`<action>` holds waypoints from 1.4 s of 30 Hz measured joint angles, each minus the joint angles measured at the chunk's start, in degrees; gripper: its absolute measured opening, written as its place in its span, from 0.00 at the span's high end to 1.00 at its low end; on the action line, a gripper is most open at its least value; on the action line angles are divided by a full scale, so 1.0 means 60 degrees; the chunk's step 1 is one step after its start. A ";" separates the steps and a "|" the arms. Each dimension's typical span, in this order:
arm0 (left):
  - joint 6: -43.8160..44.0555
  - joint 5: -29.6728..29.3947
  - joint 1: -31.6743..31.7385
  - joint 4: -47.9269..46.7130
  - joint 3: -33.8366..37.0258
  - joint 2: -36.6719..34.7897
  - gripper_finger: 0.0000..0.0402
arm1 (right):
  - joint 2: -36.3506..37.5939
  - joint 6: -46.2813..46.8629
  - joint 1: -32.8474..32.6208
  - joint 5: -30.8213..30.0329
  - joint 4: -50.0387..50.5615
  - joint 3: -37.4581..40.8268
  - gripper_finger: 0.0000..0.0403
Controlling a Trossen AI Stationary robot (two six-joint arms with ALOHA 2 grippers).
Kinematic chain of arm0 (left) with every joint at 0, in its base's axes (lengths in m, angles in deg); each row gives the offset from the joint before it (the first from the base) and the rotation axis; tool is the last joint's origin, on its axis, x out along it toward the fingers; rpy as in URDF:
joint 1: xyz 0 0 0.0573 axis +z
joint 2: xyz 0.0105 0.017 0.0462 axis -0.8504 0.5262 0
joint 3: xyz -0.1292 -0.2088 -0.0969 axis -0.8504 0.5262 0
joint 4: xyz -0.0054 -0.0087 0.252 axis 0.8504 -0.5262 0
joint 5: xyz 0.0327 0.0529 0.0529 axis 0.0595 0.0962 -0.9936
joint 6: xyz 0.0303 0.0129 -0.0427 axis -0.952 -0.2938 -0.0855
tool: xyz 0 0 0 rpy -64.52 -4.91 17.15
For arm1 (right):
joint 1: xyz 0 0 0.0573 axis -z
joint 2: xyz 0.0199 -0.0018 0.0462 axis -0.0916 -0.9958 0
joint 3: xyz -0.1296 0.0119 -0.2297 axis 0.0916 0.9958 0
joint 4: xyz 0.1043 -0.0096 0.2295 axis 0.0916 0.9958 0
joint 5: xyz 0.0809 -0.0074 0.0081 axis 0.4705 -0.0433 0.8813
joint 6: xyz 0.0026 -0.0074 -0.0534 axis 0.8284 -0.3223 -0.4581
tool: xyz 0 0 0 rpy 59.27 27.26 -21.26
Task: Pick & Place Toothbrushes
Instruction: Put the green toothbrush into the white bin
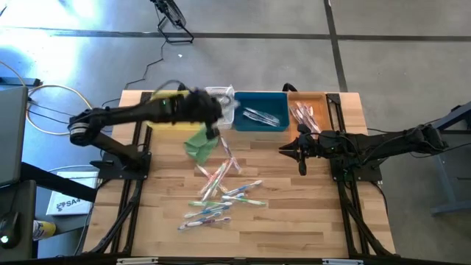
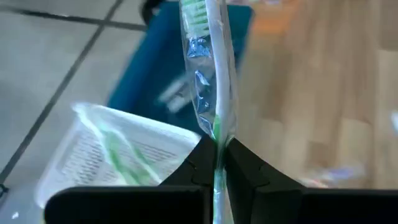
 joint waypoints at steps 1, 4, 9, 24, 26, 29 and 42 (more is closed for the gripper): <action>-0.0239 0.0313 0.0437 0.0262 0.0003 0.0000 0.97 | 0.0000 0.0000 0.0000 0.0000 0.0000 0.0000 0.88; -0.0507 0.1329 0.1573 0.1237 0.0135 0.0007 0.97 | 0.0000 0.0000 -0.0002 0.0000 0.0004 0.0000 0.88; -0.0511 0.2136 0.2645 0.1748 0.0336 0.0348 0.97 | 0.0000 -0.0014 0.0000 -0.0011 0.0007 0.0000 0.88; -0.0475 0.2613 0.2865 0.3527 0.0708 0.2297 0.97 | 0.0000 -0.0177 -0.0004 -0.0029 0.0010 0.0000 0.88; -0.0457 0.2333 0.2865 0.3509 0.0708 0.2484 0.97 | 0.0000 -0.0177 -0.0004 -0.0029 0.0011 0.0000 0.88; -0.0446 0.2175 0.2868 0.3516 0.0707 0.2800 0.97 | 0.0000 -0.0178 -0.0004 -0.0029 0.0011 0.0000 0.88; -0.0055 0.2090 0.3314 0.3504 0.0708 0.3603 0.97 | 0.0000 -0.0176 -0.0002 -0.0029 0.0012 0.0000 0.88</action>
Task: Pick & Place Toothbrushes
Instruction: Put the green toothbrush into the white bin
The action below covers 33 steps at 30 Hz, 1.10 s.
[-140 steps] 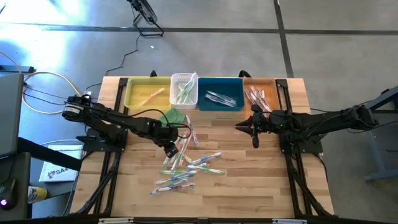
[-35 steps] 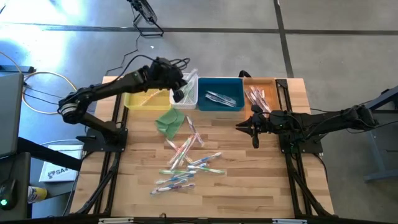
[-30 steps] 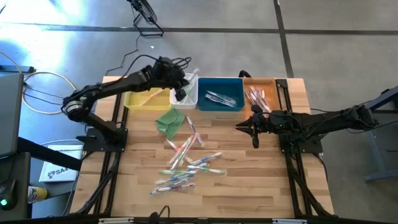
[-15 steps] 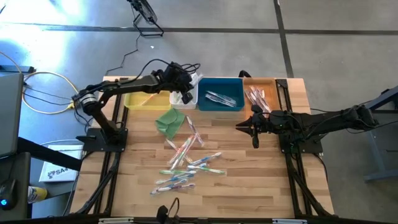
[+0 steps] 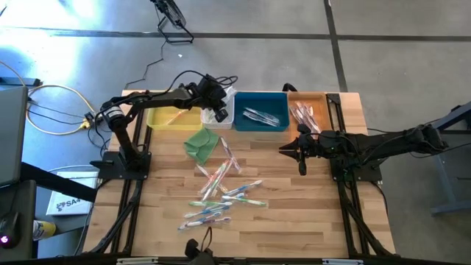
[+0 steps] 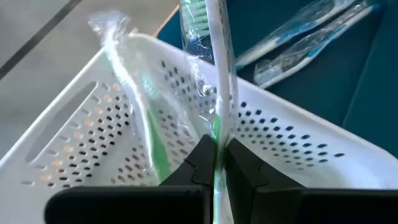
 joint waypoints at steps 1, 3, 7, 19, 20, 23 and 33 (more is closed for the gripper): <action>0.0023 0.0000 -0.0005 0.0015 0.0000 0.0000 0.97 | 0.0000 0.0000 0.0002 0.0000 0.0000 0.0000 0.88; 0.0021 0.0009 -0.0016 0.0049 -0.0004 0.0000 0.97 | 0.0000 0.0001 -0.0001 0.0000 0.0003 0.0000 0.88; 0.0025 0.0033 -0.0016 0.0042 -0.0004 0.0000 0.97 | 0.0000 -0.0001 -0.0002 0.0000 0.0003 0.0000 0.88; 0.0029 0.0029 -0.0020 -0.0003 -0.0004 -0.0004 0.97 | 0.0000 -0.0003 0.0002 0.0000 0.0003 0.0000 0.88; 0.0031 0.0029 -0.0020 -0.0018 -0.0004 -0.0004 0.97 | 0.0000 -0.0003 0.0000 0.0000 0.0003 0.0000 0.88; 0.0039 0.0029 -0.0020 -0.0024 -0.0004 -0.0004 0.93 | 0.0000 -0.0003 0.0002 0.0000 0.0003 0.0000 0.88; 0.0039 0.0029 -0.0020 -0.0093 -0.0004 -0.0007 0.67 | 0.0000 -0.0003 -0.0001 0.0000 0.0003 0.0000 0.88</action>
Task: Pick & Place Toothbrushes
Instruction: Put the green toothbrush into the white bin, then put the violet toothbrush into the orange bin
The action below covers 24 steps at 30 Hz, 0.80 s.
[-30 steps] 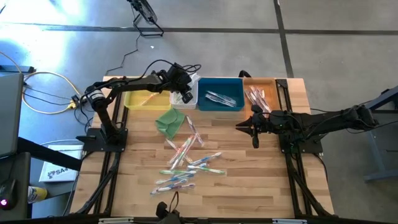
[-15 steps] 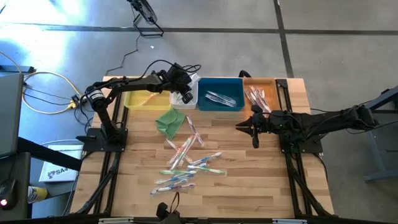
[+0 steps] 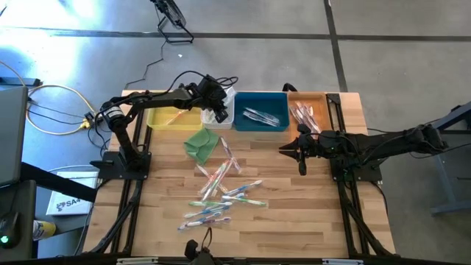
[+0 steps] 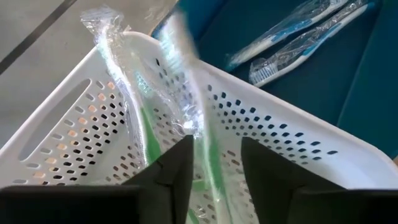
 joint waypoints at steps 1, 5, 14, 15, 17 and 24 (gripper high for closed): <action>0.0000 0.0000 0.0000 -0.0004 0.0000 0.0000 0.65 | 0.0000 0.0000 0.0000 0.0000 0.0000 0.0000 0.88; 0.0000 0.0000 0.0000 -0.0003 0.0000 0.0000 0.62 | 0.0000 0.0000 0.0000 -0.0002 0.0000 0.0000 0.88; -0.0039 -0.0004 0.0000 0.0000 0.0000 0.0000 0.62 | 0.0000 -0.0040 0.0002 -0.0002 0.0000 0.0000 0.88; -0.0051 -0.0002 0.0000 0.0000 0.0000 0.0000 0.62 | 0.0000 -0.0040 0.0002 -0.0002 0.0000 0.0000 0.88; -0.0055 -0.0004 0.0000 0.0000 0.0000 0.0000 0.62 | 0.0000 -0.0040 0.0003 -0.0003 0.0000 0.0001 0.88; -0.0060 -0.0004 0.0000 0.0004 0.0000 -0.0004 0.61 | 0.0000 -0.0040 0.0000 0.0000 0.0000 0.0000 0.88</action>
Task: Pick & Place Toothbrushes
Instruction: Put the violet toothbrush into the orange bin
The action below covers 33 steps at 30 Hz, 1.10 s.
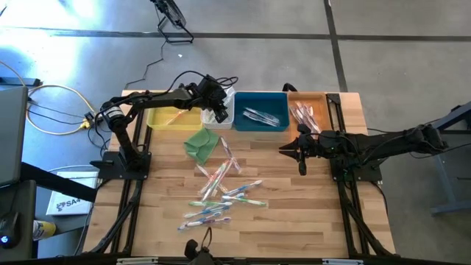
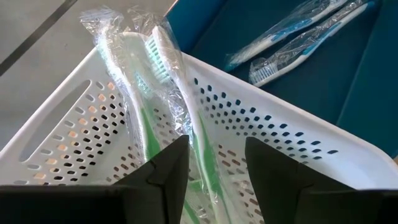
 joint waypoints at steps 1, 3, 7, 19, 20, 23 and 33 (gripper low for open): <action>0.0001 0.0000 0.0000 0.0000 0.0000 0.0000 0.61 | 0.0000 0.0000 0.0000 0.0000 0.0000 0.0000 0.88; -0.0003 0.0000 0.0000 0.0000 0.0000 0.0000 0.61 | 0.0000 0.0000 0.0003 0.0000 0.0000 0.0000 0.88; -0.0020 0.0000 0.0000 0.0000 0.0000 0.0000 0.61 | 0.0000 0.0000 0.0000 0.0000 0.0000 0.0000 0.88; -0.0023 -0.0004 0.0000 0.0004 0.0000 0.0000 0.61 | 0.0000 -0.0031 0.0000 0.0000 0.0000 0.0000 0.88; -0.0023 -0.0032 0.0000 0.0004 0.0000 0.0000 0.61 | 0.0000 -0.0033 0.0000 0.0000 0.0000 0.0000 0.88; -0.0023 -0.0105 0.0000 0.0004 0.0000 0.0000 0.61 | 0.0000 -0.0031 0.0000 0.0000 0.0000 0.0000 0.88; -0.0023 -0.0102 -0.0002 0.0004 -0.0004 0.0000 0.61 | 0.0000 -0.0033 0.0000 0.0000 0.0000 0.0000 0.88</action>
